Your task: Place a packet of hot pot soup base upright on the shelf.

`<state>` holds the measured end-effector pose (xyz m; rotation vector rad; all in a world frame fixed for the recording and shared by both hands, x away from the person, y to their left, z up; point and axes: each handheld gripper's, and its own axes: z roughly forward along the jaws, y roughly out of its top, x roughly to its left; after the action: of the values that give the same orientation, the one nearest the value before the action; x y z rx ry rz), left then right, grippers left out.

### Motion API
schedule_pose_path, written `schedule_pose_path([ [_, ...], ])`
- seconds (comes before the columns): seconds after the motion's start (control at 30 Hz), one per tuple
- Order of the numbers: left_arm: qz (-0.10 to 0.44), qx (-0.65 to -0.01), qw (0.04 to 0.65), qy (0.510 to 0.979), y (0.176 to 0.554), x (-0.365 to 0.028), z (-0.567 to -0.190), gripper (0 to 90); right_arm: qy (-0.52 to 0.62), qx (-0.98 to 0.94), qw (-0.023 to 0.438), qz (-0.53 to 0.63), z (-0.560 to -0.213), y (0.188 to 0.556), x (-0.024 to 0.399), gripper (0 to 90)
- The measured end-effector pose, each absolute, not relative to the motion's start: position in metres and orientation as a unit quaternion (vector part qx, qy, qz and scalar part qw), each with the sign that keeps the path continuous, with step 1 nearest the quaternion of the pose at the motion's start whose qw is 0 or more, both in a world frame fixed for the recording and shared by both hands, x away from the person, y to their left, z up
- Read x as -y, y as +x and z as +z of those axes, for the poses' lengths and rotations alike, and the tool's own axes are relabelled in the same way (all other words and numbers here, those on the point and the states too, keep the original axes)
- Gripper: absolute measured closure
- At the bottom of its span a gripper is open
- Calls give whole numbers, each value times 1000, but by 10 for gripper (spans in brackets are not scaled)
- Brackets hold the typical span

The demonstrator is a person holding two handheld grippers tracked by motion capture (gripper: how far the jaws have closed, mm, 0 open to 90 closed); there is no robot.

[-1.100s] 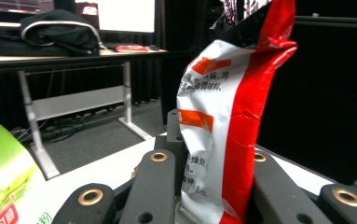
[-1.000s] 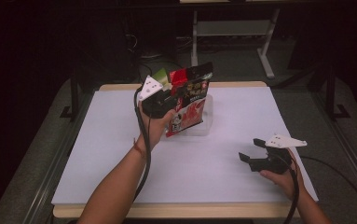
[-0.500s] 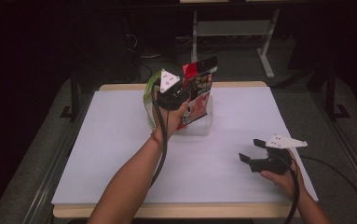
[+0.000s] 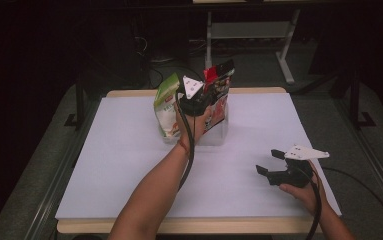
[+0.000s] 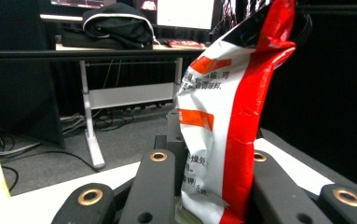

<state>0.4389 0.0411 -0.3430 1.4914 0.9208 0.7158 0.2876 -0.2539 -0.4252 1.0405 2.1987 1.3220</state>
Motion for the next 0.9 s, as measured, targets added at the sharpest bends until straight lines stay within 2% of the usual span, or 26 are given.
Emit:
schedule_pose_path([
  [0.17, 314, -389, 600, 625, 441, -43, -351, 792, 367, -782, 184, 470, -425, 288, 253, 174],
  [0.37, 323, -359, 597, 641, 433, -37, -360, 773, 365, -784, 183, 467, -426, 288, 252, 174],
  [0.77, 287, -297, 555, 722, 430, -42, -353, 710, 361, -792, 178, 460, -426, 287, 251, 174],
  [0.9, 272, -292, 520, 755, 434, -40, -354, 631, 359, -795, 177, 456, -427, 288, 250, 174],
])
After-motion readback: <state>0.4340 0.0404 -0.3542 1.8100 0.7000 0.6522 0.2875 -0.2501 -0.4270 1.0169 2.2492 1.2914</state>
